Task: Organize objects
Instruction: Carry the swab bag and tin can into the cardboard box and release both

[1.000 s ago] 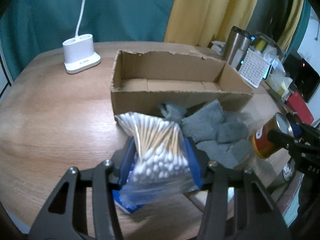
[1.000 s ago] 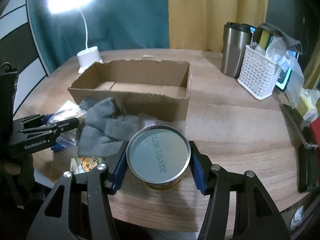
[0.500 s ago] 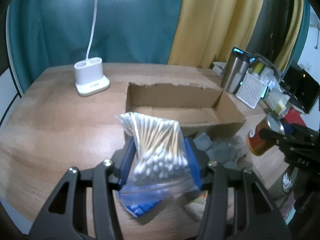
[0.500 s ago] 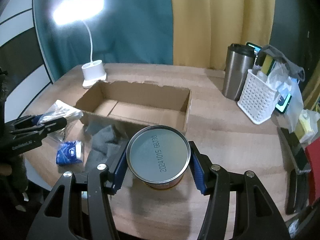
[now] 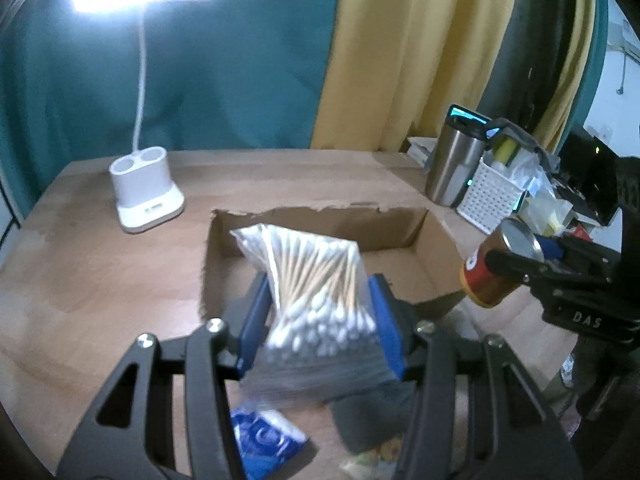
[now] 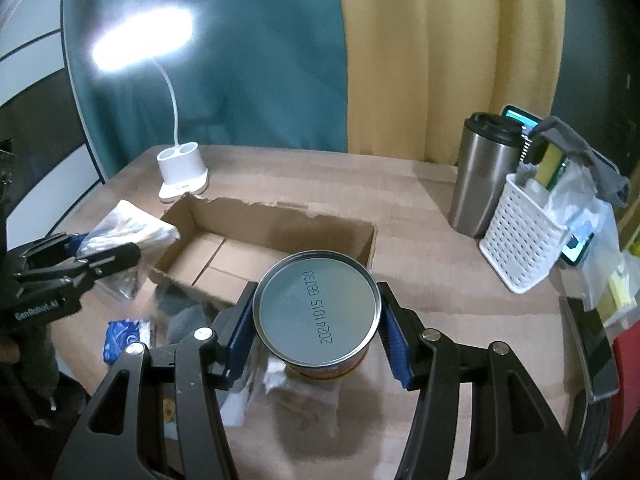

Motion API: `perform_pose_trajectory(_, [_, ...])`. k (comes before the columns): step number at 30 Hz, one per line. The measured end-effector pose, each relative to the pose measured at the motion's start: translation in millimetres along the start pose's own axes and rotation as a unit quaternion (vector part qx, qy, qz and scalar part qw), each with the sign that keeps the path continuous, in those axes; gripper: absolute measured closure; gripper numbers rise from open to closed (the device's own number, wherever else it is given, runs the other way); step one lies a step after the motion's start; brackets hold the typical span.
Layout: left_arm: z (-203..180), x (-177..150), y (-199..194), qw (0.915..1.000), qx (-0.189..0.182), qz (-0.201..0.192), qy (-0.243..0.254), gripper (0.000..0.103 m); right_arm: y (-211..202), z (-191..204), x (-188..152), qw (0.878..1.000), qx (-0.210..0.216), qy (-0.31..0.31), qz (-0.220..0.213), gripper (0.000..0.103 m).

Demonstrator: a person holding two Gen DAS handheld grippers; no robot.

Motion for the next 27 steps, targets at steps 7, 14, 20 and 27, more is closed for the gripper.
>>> perform_pose_trajectory(7, [-8,20,31,0.9999,-0.015,-0.004,0.002,0.052,22,-4,14,1.0,0.011,-0.004,0.003,0.044])
perform_pose_trajectory(14, [-13,30,58,0.9997,-0.024,0.006,0.002,0.052,42,-9,21,1.0,0.022,0.001,0.012,0.044])
perform_pose_trajectory(20, [-16,29,74,0.9994,-0.03,0.02,-0.001,0.052,52,-7,26,0.999,0.031,-0.004,0.01,0.044])
perform_pose_trajectory(27, [-12,28,87,0.9991,-0.029,0.031,-0.009,0.052,55,1,34,0.999,0.047,-0.013,0.007,0.044])
Point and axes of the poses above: each gripper's, at about its wrist camera, not at the fingertips, and y roughly the way its jaws point, z to its left, x to its top, the point moved 9 cm from there along y, roughly the way its jaws point, and after that the axes turned 7 degrees about -x, right-handed, at the moved point
